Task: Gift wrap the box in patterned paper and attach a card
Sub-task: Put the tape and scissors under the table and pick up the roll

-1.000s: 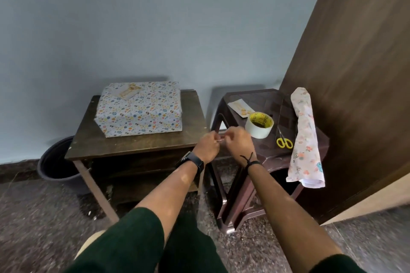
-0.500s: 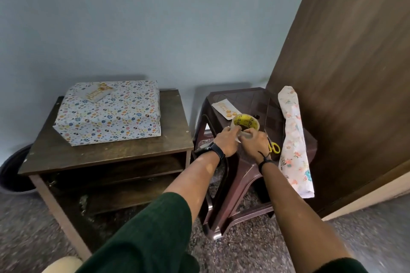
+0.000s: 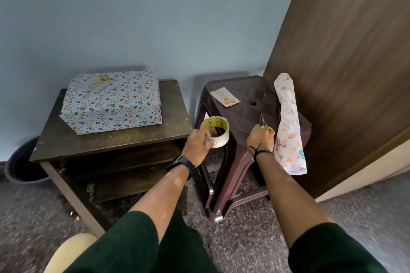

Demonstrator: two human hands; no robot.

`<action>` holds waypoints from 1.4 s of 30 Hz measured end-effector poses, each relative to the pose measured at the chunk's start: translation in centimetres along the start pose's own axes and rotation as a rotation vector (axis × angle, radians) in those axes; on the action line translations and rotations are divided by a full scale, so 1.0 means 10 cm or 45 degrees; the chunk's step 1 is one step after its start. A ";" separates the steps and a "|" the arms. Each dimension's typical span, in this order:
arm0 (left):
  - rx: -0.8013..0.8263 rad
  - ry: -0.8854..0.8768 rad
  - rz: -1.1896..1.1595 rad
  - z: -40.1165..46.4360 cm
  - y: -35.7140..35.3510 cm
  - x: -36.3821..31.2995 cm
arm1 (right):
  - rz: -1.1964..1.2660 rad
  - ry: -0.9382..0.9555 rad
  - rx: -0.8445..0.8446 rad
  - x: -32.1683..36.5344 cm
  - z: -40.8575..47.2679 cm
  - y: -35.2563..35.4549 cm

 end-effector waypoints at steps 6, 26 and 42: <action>0.092 0.122 0.044 -0.30 0.07 0.45 | -0.041 -0.015 -0.059 -0.04 -0.05 0.06; -0.149 0.867 0.148 -0.71 0.62 1.51 | 0.575 0.367 0.749 1.17 -0.83 -0.39; -0.156 0.881 0.231 0.50 0.57 2.25 | 0.495 0.269 0.443 1.98 -0.16 -2.07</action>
Point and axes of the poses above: each hand's wrist, its own z-axis towards the middle knuckle, its own y-axis out of the back of the hand, x = y × z, the point moved 1 cm from there along z, towards the middle knuckle, and after that the axes turned 12 degrees about y, right-handed, at the moved point
